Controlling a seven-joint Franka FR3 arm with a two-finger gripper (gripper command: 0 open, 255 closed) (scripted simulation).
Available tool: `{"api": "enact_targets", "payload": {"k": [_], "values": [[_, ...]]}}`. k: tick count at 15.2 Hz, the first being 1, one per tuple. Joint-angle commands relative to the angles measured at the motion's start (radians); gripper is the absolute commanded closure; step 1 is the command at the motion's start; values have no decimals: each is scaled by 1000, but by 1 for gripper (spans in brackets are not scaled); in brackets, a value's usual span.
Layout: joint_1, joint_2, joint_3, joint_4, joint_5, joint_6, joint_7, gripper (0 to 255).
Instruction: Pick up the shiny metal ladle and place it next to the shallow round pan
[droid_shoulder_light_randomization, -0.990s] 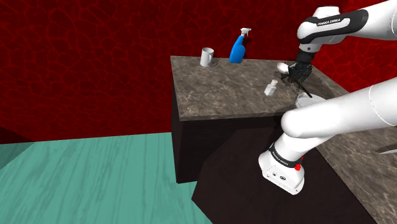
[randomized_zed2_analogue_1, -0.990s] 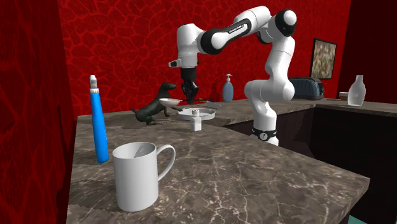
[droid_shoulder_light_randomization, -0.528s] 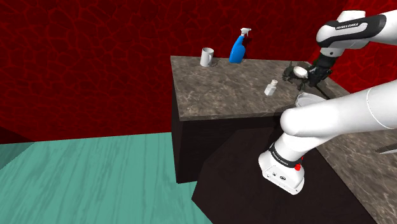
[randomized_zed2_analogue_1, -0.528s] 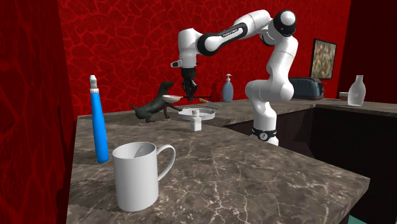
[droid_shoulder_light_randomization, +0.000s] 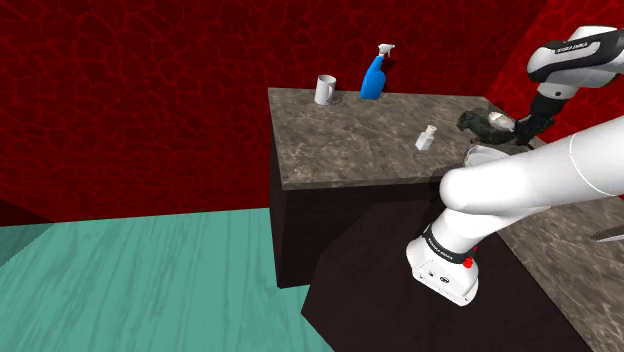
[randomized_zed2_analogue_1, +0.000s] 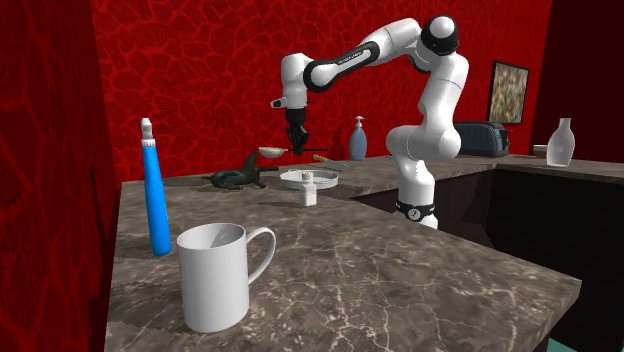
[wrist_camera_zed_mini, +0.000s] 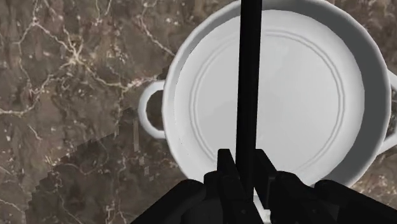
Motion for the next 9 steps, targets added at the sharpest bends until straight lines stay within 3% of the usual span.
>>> {"api": "enact_targets", "payload": {"k": [1, 9], "values": [[-5, 31, -52, 30, -4, 19, -59, 255], [23, 201, -284, 191, 68, 83, -315, 255]]}}
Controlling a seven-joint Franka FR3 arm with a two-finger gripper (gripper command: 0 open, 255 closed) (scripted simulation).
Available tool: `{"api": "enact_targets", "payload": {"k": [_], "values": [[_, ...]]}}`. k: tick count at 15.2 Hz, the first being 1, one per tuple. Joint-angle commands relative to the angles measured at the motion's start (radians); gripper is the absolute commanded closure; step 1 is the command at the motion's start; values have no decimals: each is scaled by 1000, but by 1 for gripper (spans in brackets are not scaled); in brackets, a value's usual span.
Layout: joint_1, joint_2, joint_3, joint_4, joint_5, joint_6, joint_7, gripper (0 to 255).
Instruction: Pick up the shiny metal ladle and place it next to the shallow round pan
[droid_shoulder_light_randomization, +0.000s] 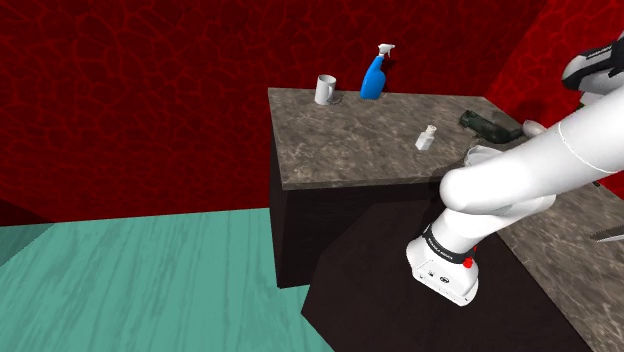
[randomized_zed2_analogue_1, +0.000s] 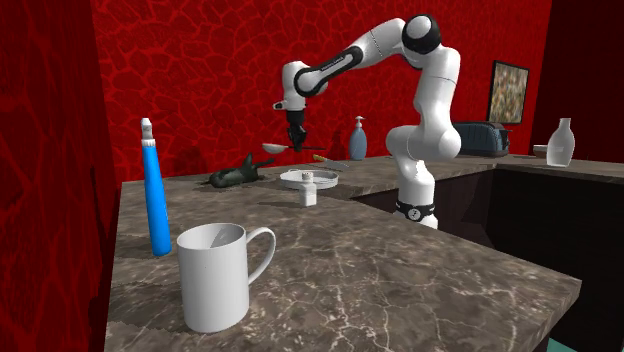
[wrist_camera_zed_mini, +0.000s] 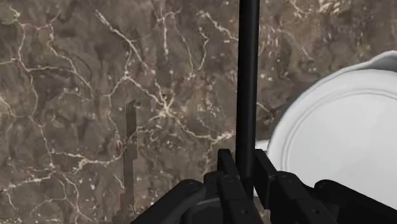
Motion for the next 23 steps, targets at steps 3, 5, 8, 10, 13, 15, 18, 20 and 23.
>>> {"api": "enact_targets", "payload": {"k": [3, 5, 8, 10, 13, 15, 18, 20, 23], "values": [[46, 138, -146, 96, 111, 40, -163, 255], [69, 252, -234, 150, 227, 62, -284, 255], [-12, 485, -274, 246, 490, 67, -518, 255], [-89, 532, -224, 269, 538, 72, -563, 255], [-111, 553, -202, 244, 560, 108, -575, 255], [-124, 569, -190, 229, 578, 131, -584, 255], [-144, 593, -169, 209, 606, 165, -600, 255], [-159, 610, -153, 196, 625, 188, -610, 255], [-181, 636, -129, 179, 655, 221, -627, 255]]}}
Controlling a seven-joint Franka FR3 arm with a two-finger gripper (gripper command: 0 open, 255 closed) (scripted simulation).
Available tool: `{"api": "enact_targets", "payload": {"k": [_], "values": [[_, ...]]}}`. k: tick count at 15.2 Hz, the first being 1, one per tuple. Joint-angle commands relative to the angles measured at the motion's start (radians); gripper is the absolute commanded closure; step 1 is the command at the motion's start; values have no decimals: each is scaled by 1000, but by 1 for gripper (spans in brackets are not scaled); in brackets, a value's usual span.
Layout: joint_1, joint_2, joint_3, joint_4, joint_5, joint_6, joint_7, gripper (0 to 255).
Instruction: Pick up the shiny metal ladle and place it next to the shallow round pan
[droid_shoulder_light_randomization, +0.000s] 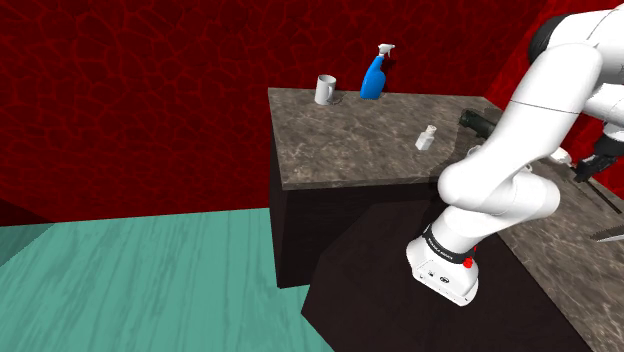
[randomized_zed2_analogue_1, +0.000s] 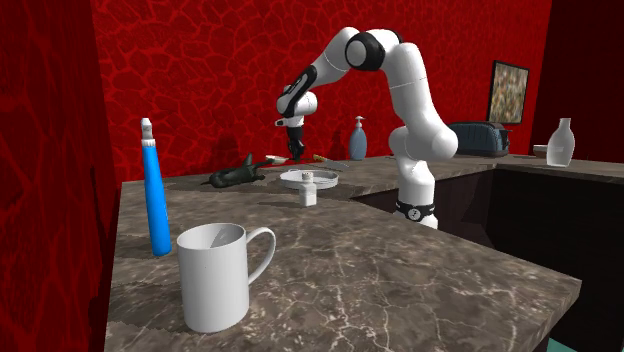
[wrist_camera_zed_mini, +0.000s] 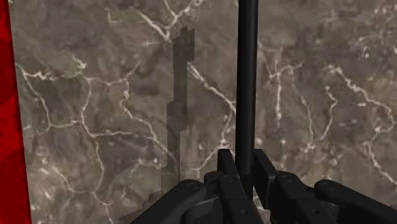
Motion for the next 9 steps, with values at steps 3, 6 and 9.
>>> {"api": "enact_targets", "payload": {"k": [3, 6, 9], "values": [[-33, 38, 37, -17, 43, 42, -23, 255], [-50, 56, 55, -26, 64, 63, -35, 255], [-50, 56, 55, -26, 64, 63, -35, 255]]}}
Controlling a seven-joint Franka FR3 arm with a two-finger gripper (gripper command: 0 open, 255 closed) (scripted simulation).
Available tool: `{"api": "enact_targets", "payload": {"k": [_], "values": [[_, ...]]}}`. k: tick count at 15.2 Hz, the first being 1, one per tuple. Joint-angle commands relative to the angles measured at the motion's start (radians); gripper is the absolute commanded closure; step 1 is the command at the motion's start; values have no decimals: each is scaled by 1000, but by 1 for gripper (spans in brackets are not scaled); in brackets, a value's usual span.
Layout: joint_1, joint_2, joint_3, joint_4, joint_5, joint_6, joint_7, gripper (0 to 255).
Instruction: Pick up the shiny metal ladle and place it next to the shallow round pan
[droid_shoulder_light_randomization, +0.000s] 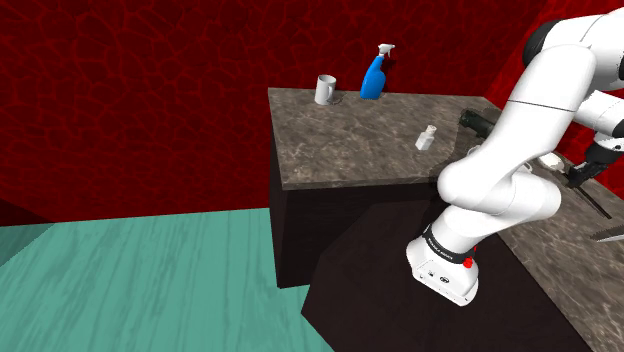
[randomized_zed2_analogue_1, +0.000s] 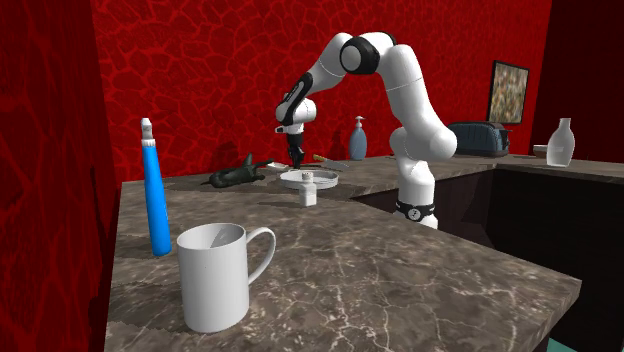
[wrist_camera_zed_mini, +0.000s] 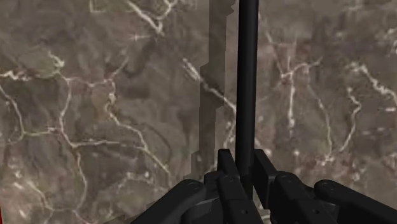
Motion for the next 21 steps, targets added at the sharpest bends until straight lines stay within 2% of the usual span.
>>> {"api": "enact_targets", "payload": {"k": [1, 4, 5, 10, 14, 21], "values": [[0, 0, 0, 0, 1, 0, 0, 255], [0, 0, 0, 0, 1, 0, 0, 255], [0, 0, 0, 0, 1, 0, 0, 0], [0, 0, 0, 0, 0, 0, 0, 0], [97, -94, -90, 37, -105, -98, 71, 0], [97, -94, -90, 37, -106, -98, 71, 0]]}}
